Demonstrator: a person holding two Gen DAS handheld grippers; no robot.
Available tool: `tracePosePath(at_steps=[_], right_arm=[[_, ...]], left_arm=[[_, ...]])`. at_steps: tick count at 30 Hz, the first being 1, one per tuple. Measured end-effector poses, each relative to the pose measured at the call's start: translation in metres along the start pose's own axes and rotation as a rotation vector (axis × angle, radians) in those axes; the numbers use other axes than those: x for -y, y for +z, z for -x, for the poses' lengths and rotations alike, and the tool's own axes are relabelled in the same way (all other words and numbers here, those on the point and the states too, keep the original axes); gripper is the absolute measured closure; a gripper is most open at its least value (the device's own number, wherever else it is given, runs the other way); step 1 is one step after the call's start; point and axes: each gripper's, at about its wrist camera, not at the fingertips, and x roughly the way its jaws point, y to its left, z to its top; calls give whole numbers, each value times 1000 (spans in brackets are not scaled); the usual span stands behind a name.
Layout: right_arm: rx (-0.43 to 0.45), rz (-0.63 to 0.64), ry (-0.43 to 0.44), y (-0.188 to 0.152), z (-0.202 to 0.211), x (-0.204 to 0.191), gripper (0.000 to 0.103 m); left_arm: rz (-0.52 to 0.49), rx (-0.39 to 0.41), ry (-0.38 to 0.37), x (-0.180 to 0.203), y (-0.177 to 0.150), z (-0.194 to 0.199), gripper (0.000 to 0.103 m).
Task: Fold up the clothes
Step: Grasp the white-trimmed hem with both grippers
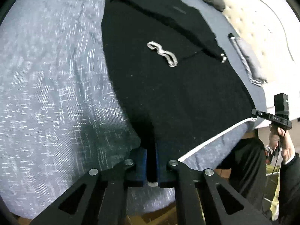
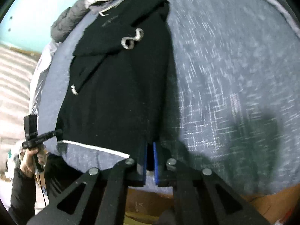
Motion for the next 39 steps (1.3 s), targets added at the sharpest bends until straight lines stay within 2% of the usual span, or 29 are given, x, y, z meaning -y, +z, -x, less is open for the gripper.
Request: tracePosePath(at_steps=[2, 5, 11, 15, 17, 18, 19, 22, 27, 30, 31, 32, 34, 36, 39], right_arm=[[6, 34, -23, -5, 10, -8, 100], [-37, 44, -66, -11, 3, 3, 100], [-56, 22, -58, -9, -7, 15, 100], [-63, 8, -37, -6, -2, 18, 98], [-63, -14, -47, -4, -3, 20, 88], [-63, -26, -52, -4, -3, 22, 64], [-59, -43, -43, -3, -4, 25, 48], [-60, -68, -15, -2, -10, 26, 46], [-101, -35, -19, 0, -24, 14, 46], [-122, -10, -25, 0, -31, 8, 49], [-124, -5, -22, 0, -31, 8, 62], [-126, -2, -17, 0, -30, 9, 69], [-127, 8, -28, -1, -30, 9, 84], [-125, 23, -28, -1, -27, 7, 93], [-108, 49, -18, 0, -20, 1, 97]], left_arm=[[-3, 12, -16, 0, -2, 11, 97], [8, 3, -18, -7, -4, 14, 97], [15, -20, -11, -22, -3, 10, 96], [34, -36, 20, -17, -2, 4, 85], [58, -35, 31, -22, -2, 2, 57], [70, -34, 36, -24, -3, 1, 56], [71, -48, 28, -25, -3, -3, 56], [79, -74, 21, -29, -5, -12, 55], [77, -76, 4, -28, -5, -19, 52], [62, -74, 10, -26, -6, -18, 57], [49, -74, 5, -24, -8, -18, 70], [36, -74, -1, -21, -9, -18, 81], [23, -71, -6, -17, -10, -16, 88], [14, -64, -9, -14, -11, -12, 94], [18, -41, -31, -13, -8, -4, 96]])
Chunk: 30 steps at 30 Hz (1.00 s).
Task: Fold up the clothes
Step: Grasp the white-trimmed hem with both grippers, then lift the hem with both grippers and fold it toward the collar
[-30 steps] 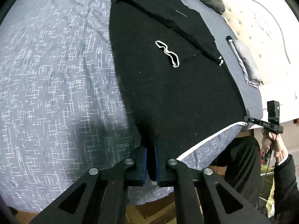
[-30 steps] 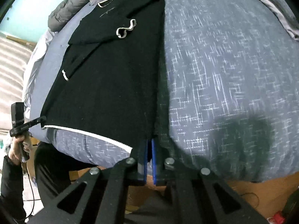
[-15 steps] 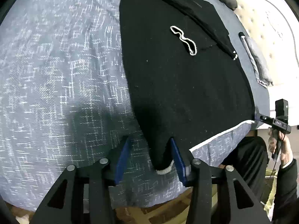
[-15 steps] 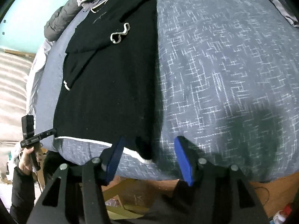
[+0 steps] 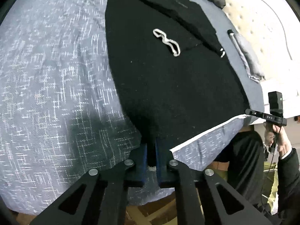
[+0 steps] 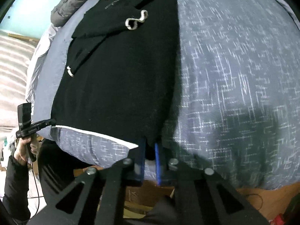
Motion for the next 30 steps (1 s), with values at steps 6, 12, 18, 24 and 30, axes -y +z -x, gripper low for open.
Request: tracePosePath(at_steps=[6, 12, 18, 24, 30], right_arm=[[26, 32, 7, 8, 21, -7, 98], [48, 51, 19, 24, 42, -16, 98], [77, 68, 25, 59, 65, -30, 98], [112, 79, 27, 117, 82, -39, 98], [134, 76, 17, 186, 86, -38, 98]], left_arm=[[-20, 46, -21, 9, 5, 27, 96], [-38, 95, -35, 18, 29, 55, 96], [-48, 144, -32, 31, 70, 78, 96], [-34, 184, -43, 24, 126, 95, 96], [1, 204, -46, 9, 191, 95, 96]])
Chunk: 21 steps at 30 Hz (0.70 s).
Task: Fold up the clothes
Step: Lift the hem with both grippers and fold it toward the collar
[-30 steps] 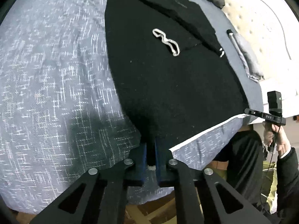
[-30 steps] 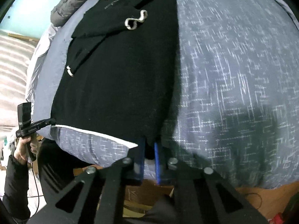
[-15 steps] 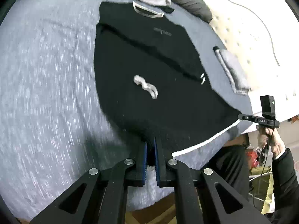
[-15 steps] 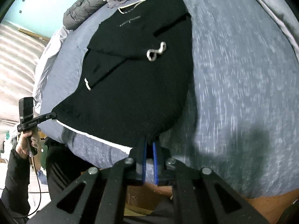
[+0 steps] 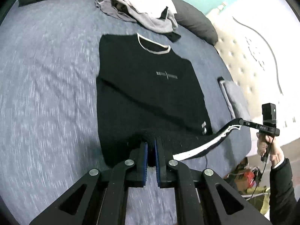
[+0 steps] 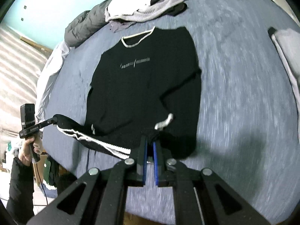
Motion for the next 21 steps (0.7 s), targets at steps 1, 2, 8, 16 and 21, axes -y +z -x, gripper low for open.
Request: tracePosePath(at_steps=[1, 2, 8, 16, 21], right_arm=[[1, 2, -2, 11, -3, 1, 98], [2, 4, -5, 21, -6, 2, 98], [2, 8, -33, 91, -29, 17, 98], [18, 24, -64, 176, -66, 27, 99], [38, 4, -75, 219, -84, 38, 99]], left_arm=[[3, 2, 2, -3, 11, -3, 96], [6, 3, 5, -6, 21, -7, 96], [43, 6, 1, -26, 85, -32, 96], [55, 10, 18, -47, 165, -64, 96], [73, 15, 18, -63, 204, -86, 96]])
